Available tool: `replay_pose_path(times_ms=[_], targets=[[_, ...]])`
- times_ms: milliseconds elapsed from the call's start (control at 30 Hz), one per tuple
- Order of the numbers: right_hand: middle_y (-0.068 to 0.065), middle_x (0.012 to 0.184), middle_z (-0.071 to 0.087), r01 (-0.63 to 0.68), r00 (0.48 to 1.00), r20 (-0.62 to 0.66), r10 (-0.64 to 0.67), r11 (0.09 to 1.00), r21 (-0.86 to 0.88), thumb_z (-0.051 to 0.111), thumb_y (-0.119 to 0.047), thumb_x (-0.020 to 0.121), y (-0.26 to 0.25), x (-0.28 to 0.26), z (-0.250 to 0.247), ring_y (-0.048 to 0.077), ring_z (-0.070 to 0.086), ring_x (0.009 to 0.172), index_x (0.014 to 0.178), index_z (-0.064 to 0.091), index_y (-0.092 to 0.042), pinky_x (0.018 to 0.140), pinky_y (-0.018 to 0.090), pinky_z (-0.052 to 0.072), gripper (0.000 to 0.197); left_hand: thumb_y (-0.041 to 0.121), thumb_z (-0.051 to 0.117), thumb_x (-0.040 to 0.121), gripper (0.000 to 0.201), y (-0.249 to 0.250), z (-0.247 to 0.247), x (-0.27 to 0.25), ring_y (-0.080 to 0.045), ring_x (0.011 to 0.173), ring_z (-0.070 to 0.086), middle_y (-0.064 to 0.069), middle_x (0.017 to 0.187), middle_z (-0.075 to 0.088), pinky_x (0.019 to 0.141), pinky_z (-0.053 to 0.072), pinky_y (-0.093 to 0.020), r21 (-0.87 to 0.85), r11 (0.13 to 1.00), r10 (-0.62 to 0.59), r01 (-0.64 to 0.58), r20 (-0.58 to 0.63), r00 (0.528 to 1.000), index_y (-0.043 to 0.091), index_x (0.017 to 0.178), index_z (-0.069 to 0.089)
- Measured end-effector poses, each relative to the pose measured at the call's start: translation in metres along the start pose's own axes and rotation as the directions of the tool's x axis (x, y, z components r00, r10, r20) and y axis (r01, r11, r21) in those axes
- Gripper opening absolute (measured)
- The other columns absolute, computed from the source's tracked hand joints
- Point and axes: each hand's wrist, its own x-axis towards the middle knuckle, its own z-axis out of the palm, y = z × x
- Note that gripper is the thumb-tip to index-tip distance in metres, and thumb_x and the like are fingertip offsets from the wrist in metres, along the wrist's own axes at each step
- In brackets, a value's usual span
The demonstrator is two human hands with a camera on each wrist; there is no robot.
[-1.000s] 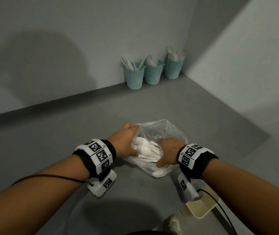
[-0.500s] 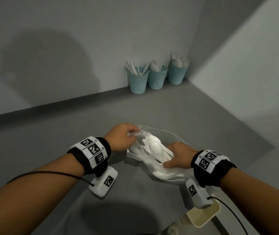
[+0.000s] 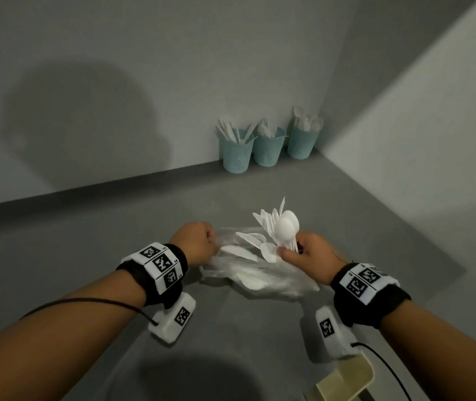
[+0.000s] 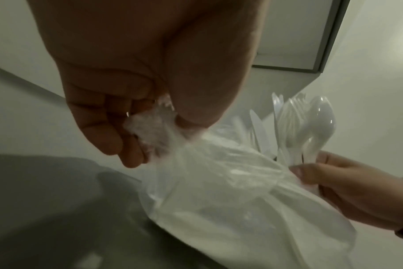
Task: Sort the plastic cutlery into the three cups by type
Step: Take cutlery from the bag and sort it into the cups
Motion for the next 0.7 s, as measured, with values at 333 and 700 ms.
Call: replay_pose_path(times_ms=[333, 700], targets=[[-0.006, 0.066, 0.052, 0.032, 0.996, -0.093, -0.013, 0.979, 0.202, 0.055, -0.020, 0.093, -0.013, 0.024, -0.015, 0.004, 0.048, 0.061, 0.069, 0.049, -0.016, 0.065, 0.022, 0.040, 0.025, 0.022, 0.058, 0.087, 0.009, -0.005, -0.012, 0.003, -0.023, 0.086, 0.058, 0.001, 0.092, 0.059, 0.072, 0.039, -0.024, 0.039, 0.996, 0.076, -0.077, 0.033, 0.997, 0.019, 0.095, 0.057], [0.006, 0.072, 0.064, 0.056, 0.985, -0.170, 0.003, 0.937, 0.346, 0.045, -0.013, 0.097, -0.032, 0.034, -0.021, 0.014, 0.061, 0.067, 0.088, 0.060, -0.006, 0.070, 0.027, 0.048, 0.018, 0.014, 0.068, 0.080, 0.045, -0.001, -0.028, -0.003, -0.023, 0.104, 0.057, -0.002, 0.117, 0.053, 0.084, 0.047, -0.029, -0.069, 0.993, 0.103, -0.094, 0.130, 0.986, 0.027, 0.120, 0.050]])
